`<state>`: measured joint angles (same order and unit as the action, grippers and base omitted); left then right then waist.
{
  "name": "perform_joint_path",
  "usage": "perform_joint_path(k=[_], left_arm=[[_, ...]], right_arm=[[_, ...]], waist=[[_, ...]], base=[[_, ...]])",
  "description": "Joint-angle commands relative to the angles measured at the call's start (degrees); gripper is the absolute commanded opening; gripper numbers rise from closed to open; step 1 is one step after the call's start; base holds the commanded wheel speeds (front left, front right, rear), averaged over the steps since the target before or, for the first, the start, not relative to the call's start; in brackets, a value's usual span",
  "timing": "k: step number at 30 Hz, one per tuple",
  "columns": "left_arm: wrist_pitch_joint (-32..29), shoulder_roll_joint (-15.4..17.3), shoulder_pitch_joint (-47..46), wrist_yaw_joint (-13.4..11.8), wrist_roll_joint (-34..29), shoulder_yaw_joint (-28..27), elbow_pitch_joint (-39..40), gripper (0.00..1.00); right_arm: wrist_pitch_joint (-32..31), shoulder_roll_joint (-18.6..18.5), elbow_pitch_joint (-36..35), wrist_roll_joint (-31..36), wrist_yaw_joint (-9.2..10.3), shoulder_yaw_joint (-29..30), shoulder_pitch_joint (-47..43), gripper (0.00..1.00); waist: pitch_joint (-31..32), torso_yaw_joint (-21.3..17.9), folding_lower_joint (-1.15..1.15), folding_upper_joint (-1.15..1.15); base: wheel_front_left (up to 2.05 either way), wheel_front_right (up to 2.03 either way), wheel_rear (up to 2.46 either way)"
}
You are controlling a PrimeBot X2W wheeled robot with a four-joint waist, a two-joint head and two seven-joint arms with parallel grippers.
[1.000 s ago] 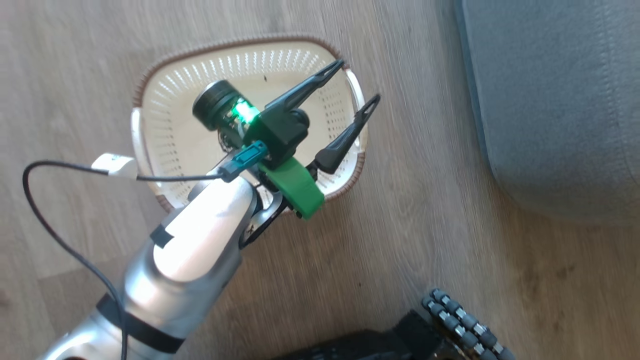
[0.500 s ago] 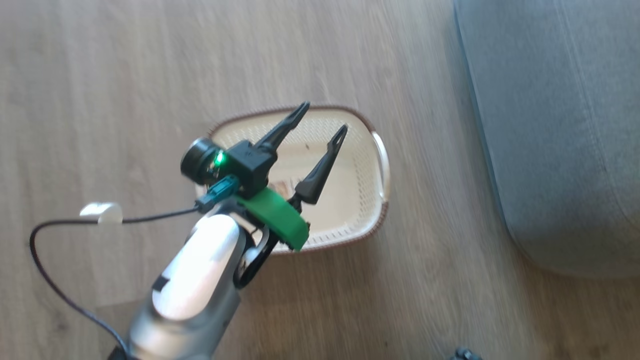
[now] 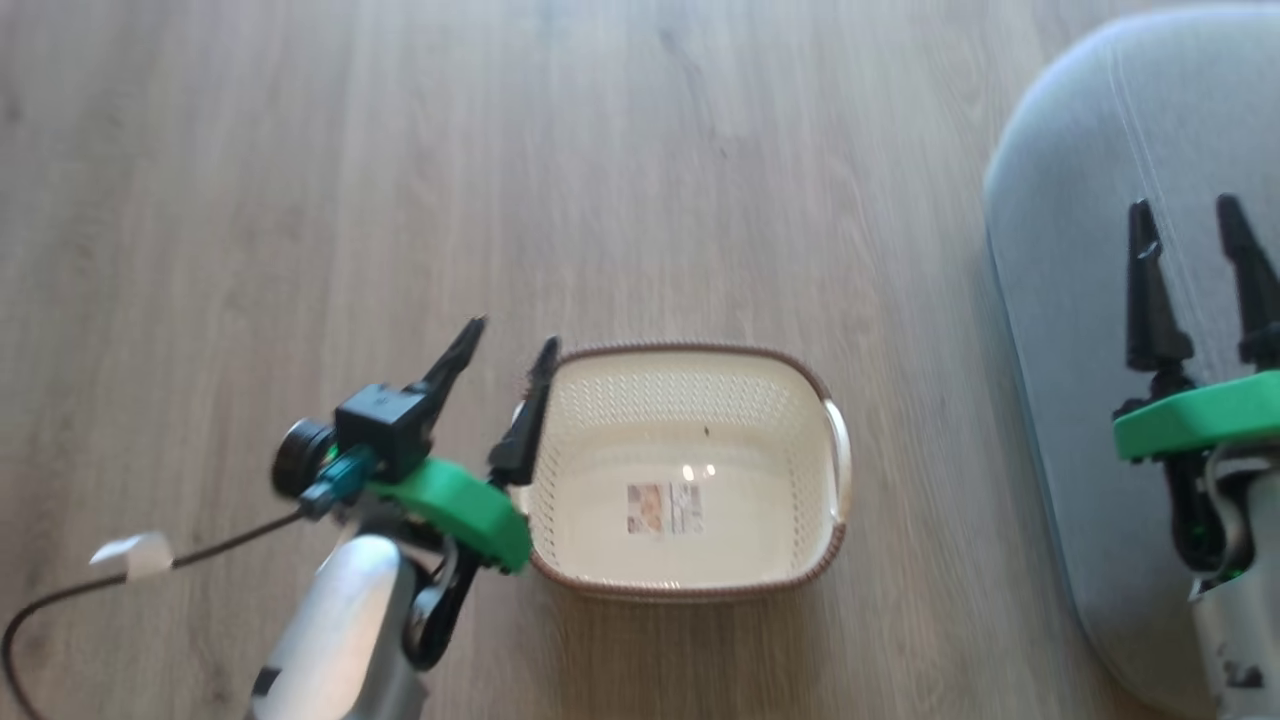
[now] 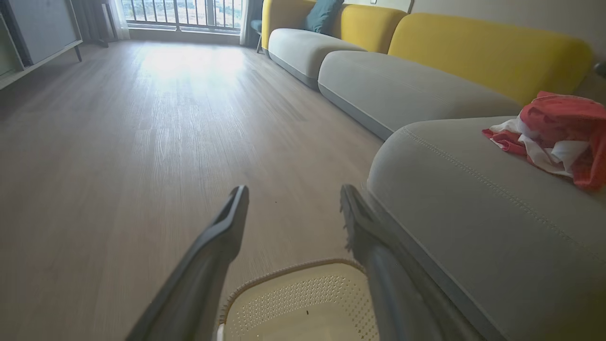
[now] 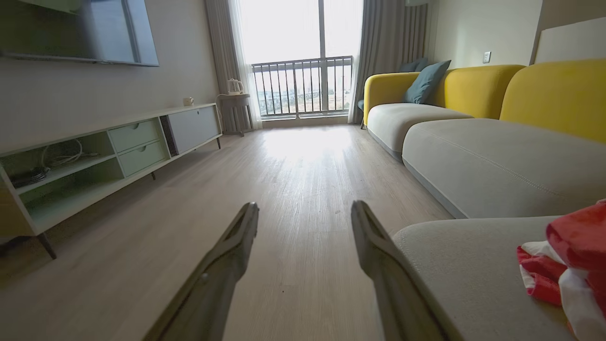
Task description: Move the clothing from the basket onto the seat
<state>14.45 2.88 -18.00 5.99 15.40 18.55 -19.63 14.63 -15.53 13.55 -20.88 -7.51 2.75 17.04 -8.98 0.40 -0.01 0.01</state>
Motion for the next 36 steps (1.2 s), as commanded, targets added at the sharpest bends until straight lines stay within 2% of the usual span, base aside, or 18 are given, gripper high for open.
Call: perform_joint_path(k=[1,9,22,28,36], left_arm=[[0.54,0.20,-0.88,-0.34,-0.37,-2.37,1.59,1.00],[0.54,0.16,4.70,-2.07,-3.90,-10.70,2.69,1.00],[0.54,0.07,13.02,-4.88,-8.20,-22.17,7.83,1.00],[0.54,0.01,15.28,-5.99,-7.04,-23.40,9.57,1.00],[0.55,0.00,15.66,-5.79,-6.28,-23.60,9.16,1.00]], right_arm=[[0.37,-0.33,-1.80,-0.28,0.02,-1.00,0.02,1.00],[0.37,2.76,-0.44,0.68,0.02,-3.90,-4.13,1.00],[0.37,6.46,0.90,3.13,0.02,-7.02,-8.53,1.00],[0.37,6.97,4.40,4.35,0.02,-7.79,-8.95,1.00],[0.37,7.44,6.91,4.43,0.02,-8.23,-8.13,1.00]], waist=[[2.11,1.84,0.01,-0.01],[6.14,3.30,0.01,-0.01],[8.32,1.86,0.01,-0.01],[8.76,1.47,0.01,-0.01],[8.67,1.25,0.01,-0.01]], base=[[0.00,0.00,0.00],[0.00,0.00,0.00],[0.00,0.00,0.00],[0.00,0.00,0.00],[0.00,0.00,0.00]])
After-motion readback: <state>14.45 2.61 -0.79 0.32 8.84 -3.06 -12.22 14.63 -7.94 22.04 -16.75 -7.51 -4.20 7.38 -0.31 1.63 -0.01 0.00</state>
